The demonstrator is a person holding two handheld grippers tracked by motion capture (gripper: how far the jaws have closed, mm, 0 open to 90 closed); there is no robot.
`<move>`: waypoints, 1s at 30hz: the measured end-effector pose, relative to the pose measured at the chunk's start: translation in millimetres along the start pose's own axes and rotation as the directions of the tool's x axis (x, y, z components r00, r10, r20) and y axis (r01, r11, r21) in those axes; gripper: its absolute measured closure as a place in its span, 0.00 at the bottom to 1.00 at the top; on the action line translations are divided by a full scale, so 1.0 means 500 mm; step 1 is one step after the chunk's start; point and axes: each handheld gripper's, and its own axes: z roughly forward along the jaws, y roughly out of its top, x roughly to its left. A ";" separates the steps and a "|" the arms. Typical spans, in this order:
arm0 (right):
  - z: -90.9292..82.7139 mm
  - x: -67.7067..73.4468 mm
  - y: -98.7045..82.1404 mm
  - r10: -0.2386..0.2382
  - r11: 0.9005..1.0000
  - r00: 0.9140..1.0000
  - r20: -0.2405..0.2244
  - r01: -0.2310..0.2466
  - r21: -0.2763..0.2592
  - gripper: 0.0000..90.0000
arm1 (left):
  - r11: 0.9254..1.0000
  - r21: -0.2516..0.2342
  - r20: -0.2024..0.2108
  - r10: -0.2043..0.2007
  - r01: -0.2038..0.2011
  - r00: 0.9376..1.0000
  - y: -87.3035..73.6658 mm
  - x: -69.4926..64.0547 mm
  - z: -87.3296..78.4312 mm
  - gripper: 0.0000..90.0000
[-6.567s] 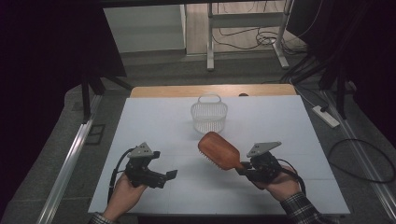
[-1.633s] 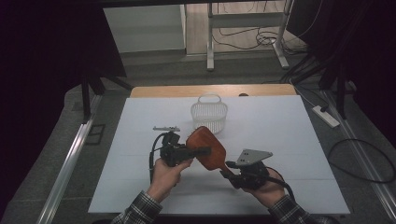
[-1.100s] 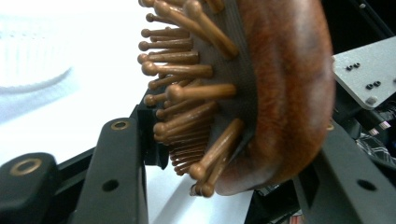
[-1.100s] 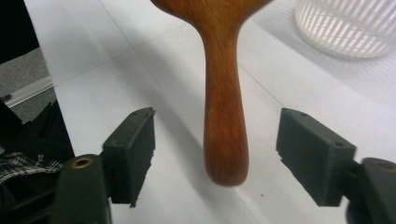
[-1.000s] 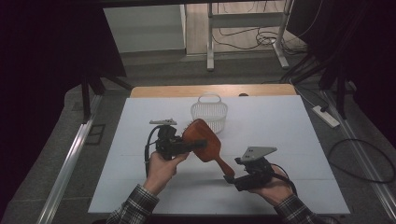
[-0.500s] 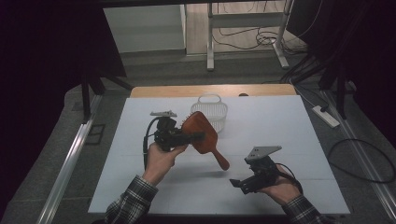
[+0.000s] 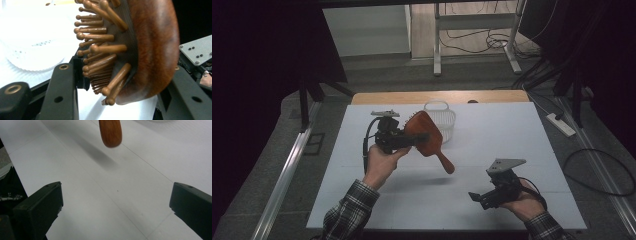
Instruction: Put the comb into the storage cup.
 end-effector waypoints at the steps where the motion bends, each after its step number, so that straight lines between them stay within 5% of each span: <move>1: -0.002 -0.001 -0.002 0.002 1.000 1.000 0.004 -0.002 -0.002 0.00 | 1.000 -0.001 -0.001 0.000 0.000 1.000 0.003 0.000 -0.001 0.57; 30: -0.079 -0.040 -0.067 0.115 0.993 0.989 0.090 -0.113 -0.029 0.00 | 0.999 -0.041 -0.051 -0.004 0.002 0.999 0.079 0.033 -0.023 0.57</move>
